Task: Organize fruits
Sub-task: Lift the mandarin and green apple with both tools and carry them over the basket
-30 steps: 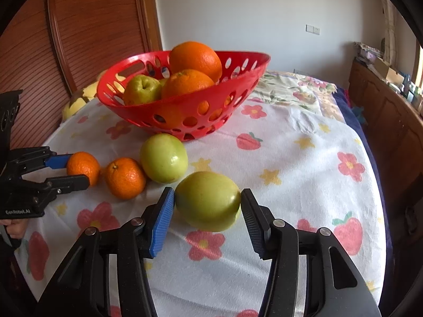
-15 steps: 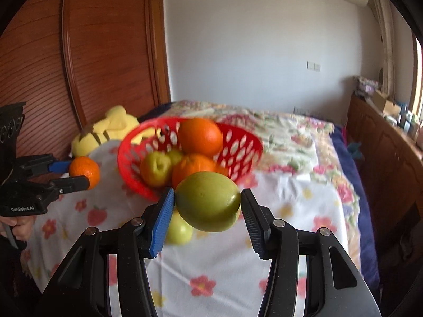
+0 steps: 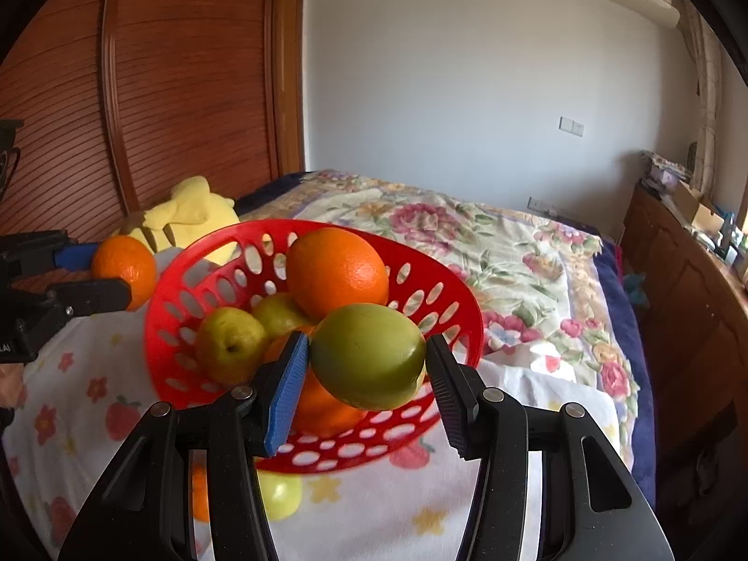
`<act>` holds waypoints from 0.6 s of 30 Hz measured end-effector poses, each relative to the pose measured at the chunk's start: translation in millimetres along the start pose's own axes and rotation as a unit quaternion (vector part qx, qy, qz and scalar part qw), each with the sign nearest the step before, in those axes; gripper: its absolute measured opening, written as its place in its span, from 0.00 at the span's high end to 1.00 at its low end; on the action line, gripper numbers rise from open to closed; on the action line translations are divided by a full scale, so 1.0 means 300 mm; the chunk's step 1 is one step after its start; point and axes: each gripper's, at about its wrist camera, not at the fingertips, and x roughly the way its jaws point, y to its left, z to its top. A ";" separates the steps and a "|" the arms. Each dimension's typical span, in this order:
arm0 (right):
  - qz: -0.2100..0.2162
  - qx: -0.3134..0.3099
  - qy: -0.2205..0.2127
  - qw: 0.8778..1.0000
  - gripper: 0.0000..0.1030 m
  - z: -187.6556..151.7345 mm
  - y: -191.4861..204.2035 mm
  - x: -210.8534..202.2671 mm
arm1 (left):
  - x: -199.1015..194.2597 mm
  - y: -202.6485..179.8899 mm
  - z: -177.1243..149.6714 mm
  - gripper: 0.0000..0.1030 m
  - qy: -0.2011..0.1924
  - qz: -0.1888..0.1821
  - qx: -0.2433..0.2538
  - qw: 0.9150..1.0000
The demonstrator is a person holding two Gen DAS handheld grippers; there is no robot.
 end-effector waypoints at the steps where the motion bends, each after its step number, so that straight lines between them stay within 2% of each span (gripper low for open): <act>1: 0.002 0.001 0.001 1.000 0.49 0.000 -0.005 0.010 | 0.012 0.002 0.004 0.57 0.001 0.001 0.001 1.000; 8: 0.015 0.006 0.008 1.000 0.49 -0.015 -0.021 0.056 | 0.087 0.013 0.021 0.57 0.013 0.008 0.002 1.000; 18: 0.017 0.009 -0.005 1.000 0.48 -0.017 -0.027 0.065 | 0.157 0.018 0.020 0.57 0.023 0.010 0.000 1.000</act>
